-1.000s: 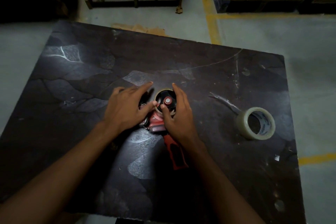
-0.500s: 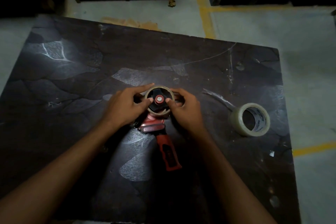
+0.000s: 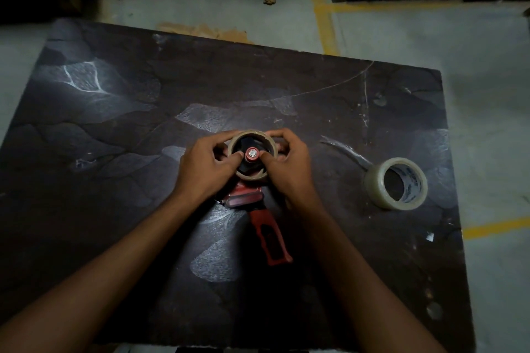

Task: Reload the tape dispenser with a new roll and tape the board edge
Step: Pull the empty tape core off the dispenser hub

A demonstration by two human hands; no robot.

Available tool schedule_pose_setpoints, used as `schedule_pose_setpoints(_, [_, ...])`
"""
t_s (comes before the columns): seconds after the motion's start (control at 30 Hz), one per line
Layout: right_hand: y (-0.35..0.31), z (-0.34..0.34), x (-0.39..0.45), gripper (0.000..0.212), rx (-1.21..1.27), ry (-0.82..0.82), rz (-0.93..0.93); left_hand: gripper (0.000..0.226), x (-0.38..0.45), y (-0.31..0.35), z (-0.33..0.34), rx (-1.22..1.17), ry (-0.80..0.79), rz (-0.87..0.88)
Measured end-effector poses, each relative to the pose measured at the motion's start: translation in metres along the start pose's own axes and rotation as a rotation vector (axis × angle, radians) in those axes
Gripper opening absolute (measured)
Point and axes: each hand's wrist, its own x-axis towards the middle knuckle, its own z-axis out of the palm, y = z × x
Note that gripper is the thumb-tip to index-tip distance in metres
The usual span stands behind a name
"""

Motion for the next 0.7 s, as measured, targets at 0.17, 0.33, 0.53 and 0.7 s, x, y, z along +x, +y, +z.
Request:
schedule_pose_setpoints(0.17, [0.004, 0.0, -0.003, 0.027, 0.071, 0.045, 0.018, 0.035, -0.001, 0.0, 0.002, 0.043, 0.054, 0.034])
schedule_pose_setpoints(0.33, [0.004, -0.009, -0.006, 0.023, 0.188, -0.024, 0.068, 0.038, -0.002, -0.002, 0.002, -0.029, 0.047, 0.09])
schedule_pose_setpoints(0.53, [0.003, -0.007, -0.001, 0.03, 0.103, -0.013, 0.045, 0.043, -0.001, -0.004, 0.006, -0.035, 0.037, 0.141])
schedule_pose_setpoints(0.7, [-0.002, -0.01, -0.003, 0.023, 0.179, 0.017, 0.039, 0.041, -0.005, -0.008, 0.006, -0.153, 0.037, 0.182])
